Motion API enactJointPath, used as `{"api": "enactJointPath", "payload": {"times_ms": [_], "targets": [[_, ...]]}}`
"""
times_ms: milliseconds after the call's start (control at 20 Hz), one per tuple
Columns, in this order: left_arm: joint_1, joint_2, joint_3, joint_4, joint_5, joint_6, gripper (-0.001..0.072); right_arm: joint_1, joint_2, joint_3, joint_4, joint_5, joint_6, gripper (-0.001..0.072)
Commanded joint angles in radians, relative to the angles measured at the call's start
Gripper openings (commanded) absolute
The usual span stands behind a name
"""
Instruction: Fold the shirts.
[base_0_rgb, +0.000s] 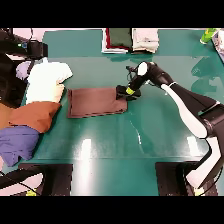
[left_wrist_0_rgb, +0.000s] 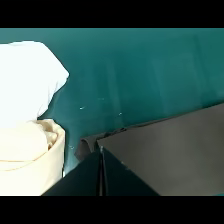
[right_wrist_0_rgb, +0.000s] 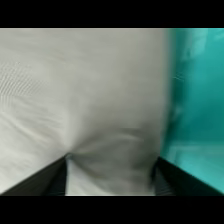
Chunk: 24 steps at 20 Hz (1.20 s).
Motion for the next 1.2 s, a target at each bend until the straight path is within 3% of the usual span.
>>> {"api": "enactJointPath", "payload": {"times_ms": [0, 100, 300, 550, 800, 1150], "targets": [[0.000, 0.000, 0.000, -0.003, -0.026, 0.007, 0.0028, 0.045, -0.059, 0.062, -0.014, -0.005, 0.000, 0.0366], [0.000, 0.000, 0.000, -0.003, -0.047, 0.026, 0.0028, 0.045, -0.064, 0.085, -0.016, -0.004, -0.042, 0.0023], [-0.009, 0.003, 0.000, -0.047, -0.044, 0.029, 0.0027, -0.003, 0.007, 0.135, -0.141, 0.020, -0.040, 0.0014], [-0.162, 0.003, 0.000, -0.023, -0.018, 0.030, 0.0027, -0.206, 0.254, 0.018, -0.366, 0.080, -0.048, 0.0014], [-0.270, 0.003, 0.000, -0.021, 0.002, 0.029, 0.0027, -0.565, 0.492, -0.188, -0.380, 0.086, -0.130, 0.0013], [-0.277, 0.002, 0.000, -0.026, 0.016, 0.019, 0.0027, -1.149, 0.694, -0.415, -0.377, 0.009, -0.164, 0.0013]]}}
